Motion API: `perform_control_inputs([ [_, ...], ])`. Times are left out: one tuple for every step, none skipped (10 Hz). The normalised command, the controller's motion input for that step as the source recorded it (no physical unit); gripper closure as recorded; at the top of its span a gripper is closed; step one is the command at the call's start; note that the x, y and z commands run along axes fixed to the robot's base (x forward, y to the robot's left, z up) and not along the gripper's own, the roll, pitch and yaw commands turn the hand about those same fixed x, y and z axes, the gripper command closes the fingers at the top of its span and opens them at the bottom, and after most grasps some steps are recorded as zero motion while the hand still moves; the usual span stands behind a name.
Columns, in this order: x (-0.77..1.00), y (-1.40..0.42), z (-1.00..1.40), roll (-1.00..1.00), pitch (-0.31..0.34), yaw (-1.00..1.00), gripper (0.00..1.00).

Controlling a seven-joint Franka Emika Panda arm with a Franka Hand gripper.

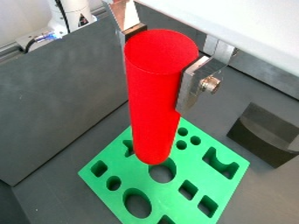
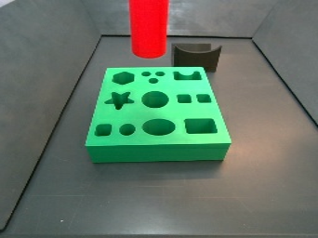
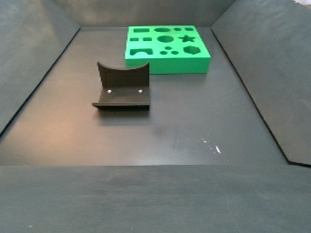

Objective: Insert the round object.

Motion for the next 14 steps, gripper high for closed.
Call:
perform_control_inputs([
  [0.10, -0.02, -0.93, 0.07, -0.143, -0.03, 1.00],
  [0.13, -0.03, -0.95, 0.08, -0.131, -0.03, 1.00],
  [0.11, -0.08, -0.99, 0.07, -0.123, -0.05, 1.00],
  [0.11, 0.00, -0.96, 0.07, -0.127, 0.00, 1.00],
  [0.00, 0.31, -0.63, 0.03, -0.067, 0.00, 1.00],
  [0.00, 0.27, -0.49, 0.04, -0.104, 0.00, 1.00],
  [0.00, 0.00, -0.38, 0.00, -0.076, -0.13, 1.00],
  [0.00, 0.04, -0.43, 0.00, -0.053, -0.10, 1.00],
  [0.00, 0.25, -0.22, -0.01, 0.000, -0.09, 1.00],
  [0.00, 0.25, -0.17, -0.03, 0.000, -0.06, 1.00],
  [0.00, 0.14, -0.21, 0.00, 0.000, -0.05, 1.00],
  [0.11, 0.02, -0.29, 0.00, 0.000, -0.06, 1.00],
  [0.16, 0.00, -0.35, 0.00, -0.009, -0.09, 1.00],
  [0.27, -0.06, -0.31, -0.01, -0.006, -0.13, 1.00],
])
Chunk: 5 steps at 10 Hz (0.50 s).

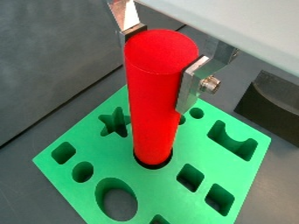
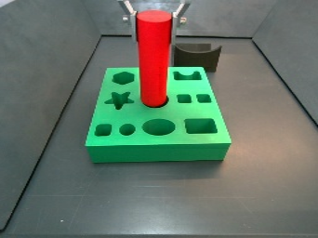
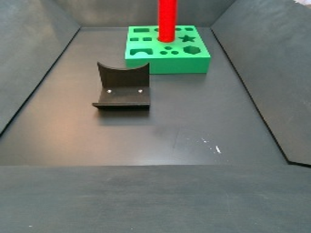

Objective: Insert the round object.

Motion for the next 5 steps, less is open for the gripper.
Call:
perform_control_inputs([
  [0.29, -0.02, -0.29, -0.01, 0.000, -0.14, 1.00],
  [0.29, 0.00, -0.30, 0.00, 0.000, -0.13, 1.00],
  [0.24, 0.00, -0.29, 0.00, 0.000, -0.13, 1.00],
  [0.00, 0.00, -0.23, 0.03, -0.021, -0.09, 1.00],
  [-0.04, 0.05, -0.29, 0.07, -0.013, -0.09, 1.00],
])
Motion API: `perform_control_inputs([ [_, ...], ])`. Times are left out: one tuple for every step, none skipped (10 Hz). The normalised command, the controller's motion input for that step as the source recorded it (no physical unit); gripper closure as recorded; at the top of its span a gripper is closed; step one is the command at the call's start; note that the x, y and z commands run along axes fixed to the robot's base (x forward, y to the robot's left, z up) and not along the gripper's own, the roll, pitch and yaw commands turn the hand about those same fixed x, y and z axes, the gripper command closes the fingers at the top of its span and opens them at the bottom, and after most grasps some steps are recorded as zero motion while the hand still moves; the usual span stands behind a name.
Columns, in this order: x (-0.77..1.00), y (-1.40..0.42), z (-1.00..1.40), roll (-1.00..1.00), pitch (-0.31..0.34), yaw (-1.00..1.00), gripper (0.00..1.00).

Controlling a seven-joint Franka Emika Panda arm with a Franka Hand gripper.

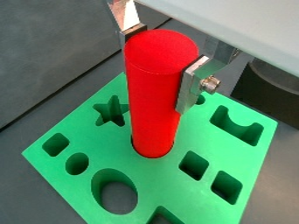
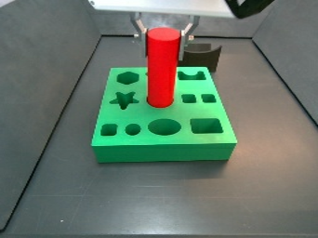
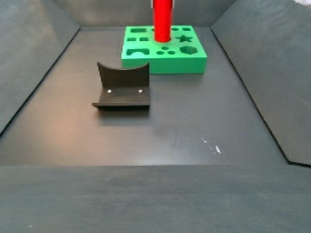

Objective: Insert the round object.

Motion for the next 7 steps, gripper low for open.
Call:
perform_control_inputs([
  [0.00, 0.08, -0.36, 0.05, 0.000, -0.05, 1.00],
  [0.01, 0.11, -0.36, 0.02, 0.000, -0.06, 1.00],
  [0.05, 0.13, -0.31, 0.00, 0.000, -0.06, 1.00],
  [0.09, 0.11, -0.27, 0.00, 0.003, -0.05, 1.00],
  [0.08, 0.06, -0.27, 0.00, 0.004, -0.09, 1.00],
  [0.05, 0.04, 0.00, -0.05, 0.000, -0.04, 1.00],
  [0.00, 0.00, 0.00, 0.00, 0.000, 0.00, 1.00],
])
